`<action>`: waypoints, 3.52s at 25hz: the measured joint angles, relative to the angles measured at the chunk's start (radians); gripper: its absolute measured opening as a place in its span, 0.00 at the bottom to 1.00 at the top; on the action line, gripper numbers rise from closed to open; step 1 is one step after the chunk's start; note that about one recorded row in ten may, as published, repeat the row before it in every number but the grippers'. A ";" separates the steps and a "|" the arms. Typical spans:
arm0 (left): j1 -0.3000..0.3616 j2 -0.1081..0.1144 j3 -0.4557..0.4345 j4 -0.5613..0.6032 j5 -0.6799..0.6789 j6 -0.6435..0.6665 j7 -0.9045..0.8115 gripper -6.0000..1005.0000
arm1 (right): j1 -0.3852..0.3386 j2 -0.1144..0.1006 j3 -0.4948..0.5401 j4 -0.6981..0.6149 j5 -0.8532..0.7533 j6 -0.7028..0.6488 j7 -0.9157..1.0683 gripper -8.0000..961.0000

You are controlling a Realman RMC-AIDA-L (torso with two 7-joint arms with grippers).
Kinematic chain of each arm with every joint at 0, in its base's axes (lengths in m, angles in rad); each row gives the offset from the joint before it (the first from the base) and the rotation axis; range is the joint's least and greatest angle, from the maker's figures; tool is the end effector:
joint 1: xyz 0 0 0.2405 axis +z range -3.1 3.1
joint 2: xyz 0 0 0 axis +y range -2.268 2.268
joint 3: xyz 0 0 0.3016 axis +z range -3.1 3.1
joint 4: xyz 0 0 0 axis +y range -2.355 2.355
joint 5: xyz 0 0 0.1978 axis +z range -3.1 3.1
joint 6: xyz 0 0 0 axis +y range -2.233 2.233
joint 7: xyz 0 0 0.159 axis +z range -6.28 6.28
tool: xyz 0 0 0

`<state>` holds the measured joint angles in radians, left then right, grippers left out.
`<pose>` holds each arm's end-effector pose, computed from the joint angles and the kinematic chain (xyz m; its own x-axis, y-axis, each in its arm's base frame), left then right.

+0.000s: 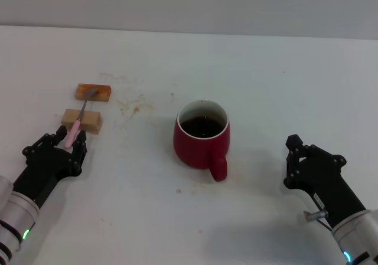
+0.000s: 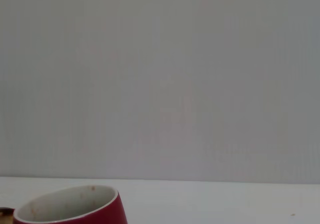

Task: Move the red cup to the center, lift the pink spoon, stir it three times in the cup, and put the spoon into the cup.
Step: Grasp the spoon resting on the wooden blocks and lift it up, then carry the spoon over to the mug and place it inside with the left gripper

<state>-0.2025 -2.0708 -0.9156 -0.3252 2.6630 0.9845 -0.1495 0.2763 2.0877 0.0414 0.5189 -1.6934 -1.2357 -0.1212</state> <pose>-0.3847 0.2810 -0.0819 0.7484 0.1922 0.6348 0.6616 -0.2849 -0.6937 0.3205 0.2517 -0.1276 0.6668 -0.1180 -0.7358 -0.7246 -0.3335 -0.6032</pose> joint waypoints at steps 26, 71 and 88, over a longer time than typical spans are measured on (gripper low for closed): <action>0.009 -0.002 -0.019 0.001 -0.001 0.017 0.011 0.34 | 0.000 0.000 0.000 -0.002 0.000 0.006 0.000 0.01; -0.016 0.075 -0.010 -0.225 0.067 0.287 -0.032 0.15 | -0.009 0.002 0.003 0.001 0.004 0.002 0.000 0.01; -0.018 0.097 0.042 -0.398 0.226 0.295 -0.137 0.15 | -0.155 -0.001 0.153 -0.069 0.013 -0.146 -0.006 0.01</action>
<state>-0.2204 -1.9741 -0.8736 -0.7229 2.8894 1.2799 -0.2866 0.1213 2.0868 0.1948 0.4497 -1.6802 -1.3817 -0.1270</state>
